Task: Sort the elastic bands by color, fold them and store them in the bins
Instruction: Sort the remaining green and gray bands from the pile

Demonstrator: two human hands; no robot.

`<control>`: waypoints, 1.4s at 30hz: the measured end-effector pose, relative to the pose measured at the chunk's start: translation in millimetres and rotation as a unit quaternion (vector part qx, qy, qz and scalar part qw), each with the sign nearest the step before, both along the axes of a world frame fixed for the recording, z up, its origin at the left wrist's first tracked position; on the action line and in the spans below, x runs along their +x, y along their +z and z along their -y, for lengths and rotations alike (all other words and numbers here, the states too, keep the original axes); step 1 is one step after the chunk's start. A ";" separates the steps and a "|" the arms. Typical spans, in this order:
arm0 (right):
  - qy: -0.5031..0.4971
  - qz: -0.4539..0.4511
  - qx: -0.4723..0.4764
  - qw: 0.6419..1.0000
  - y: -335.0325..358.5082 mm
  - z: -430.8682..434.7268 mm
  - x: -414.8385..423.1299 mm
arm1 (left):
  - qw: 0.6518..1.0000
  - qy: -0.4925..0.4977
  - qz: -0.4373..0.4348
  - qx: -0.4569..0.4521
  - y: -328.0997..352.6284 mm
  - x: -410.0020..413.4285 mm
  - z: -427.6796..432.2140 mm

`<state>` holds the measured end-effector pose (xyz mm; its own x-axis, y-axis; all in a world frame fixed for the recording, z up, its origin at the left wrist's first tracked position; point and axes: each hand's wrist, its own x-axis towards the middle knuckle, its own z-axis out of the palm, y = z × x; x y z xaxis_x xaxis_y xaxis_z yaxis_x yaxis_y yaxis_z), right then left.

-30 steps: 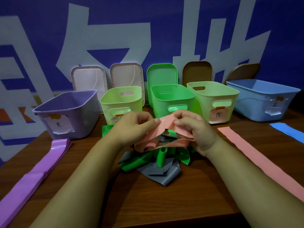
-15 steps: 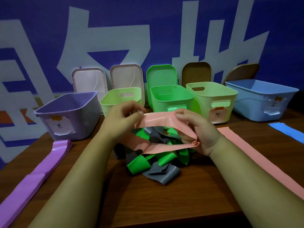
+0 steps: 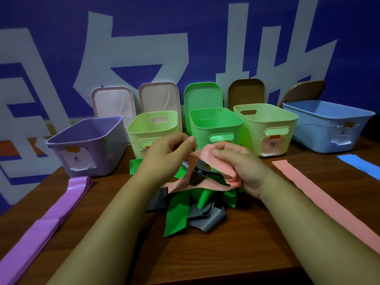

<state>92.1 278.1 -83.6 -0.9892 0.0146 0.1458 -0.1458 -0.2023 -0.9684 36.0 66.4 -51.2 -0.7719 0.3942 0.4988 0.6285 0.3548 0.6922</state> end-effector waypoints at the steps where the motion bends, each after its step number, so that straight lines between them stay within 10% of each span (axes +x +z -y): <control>1: 0.000 -0.003 0.002 1.000 -1.7 -0.3 -1.7 | 1.000 -0.014 0.012 0.017 0.8 5.7 -2.9; 42: 0.039 -0.037 0.040 0.998 -4.9 5.5 6.2 | 0.986 0.016 0.000 0.167 207.5 15.5 -42.5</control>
<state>98.2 272.5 -88.5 -0.9735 -0.0759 0.2158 -0.2041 -0.1381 -0.9692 51.4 108.9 156.3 -0.7815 0.1828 0.5966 0.6205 0.1268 0.7739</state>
